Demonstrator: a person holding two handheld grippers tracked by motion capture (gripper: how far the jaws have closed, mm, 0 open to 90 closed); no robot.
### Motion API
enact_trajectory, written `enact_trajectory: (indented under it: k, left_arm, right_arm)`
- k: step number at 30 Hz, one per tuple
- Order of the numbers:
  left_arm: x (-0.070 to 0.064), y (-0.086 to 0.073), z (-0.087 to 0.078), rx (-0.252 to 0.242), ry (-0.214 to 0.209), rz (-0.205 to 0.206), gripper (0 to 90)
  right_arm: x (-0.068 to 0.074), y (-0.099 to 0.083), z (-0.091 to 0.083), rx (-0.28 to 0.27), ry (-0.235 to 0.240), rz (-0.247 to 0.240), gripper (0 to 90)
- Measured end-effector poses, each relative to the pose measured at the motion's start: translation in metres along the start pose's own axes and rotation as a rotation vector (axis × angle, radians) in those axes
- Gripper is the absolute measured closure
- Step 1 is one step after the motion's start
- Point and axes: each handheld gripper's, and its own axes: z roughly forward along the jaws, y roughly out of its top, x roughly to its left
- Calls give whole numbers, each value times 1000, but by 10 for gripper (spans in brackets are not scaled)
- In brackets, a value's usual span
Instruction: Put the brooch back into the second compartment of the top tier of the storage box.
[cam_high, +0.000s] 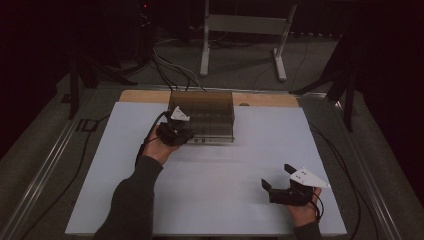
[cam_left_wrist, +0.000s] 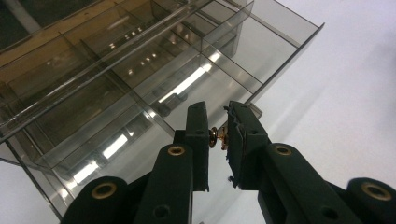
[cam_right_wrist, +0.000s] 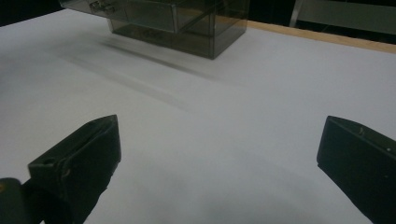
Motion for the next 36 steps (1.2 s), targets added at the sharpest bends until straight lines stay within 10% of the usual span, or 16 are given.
enact_trajectory:
  k: [36]
  left_arm:
    - [29, -3, 9, 27, 125, -92, 801]
  right_arm:
    - [0, 0, 0, 1, 3, -3, 3]
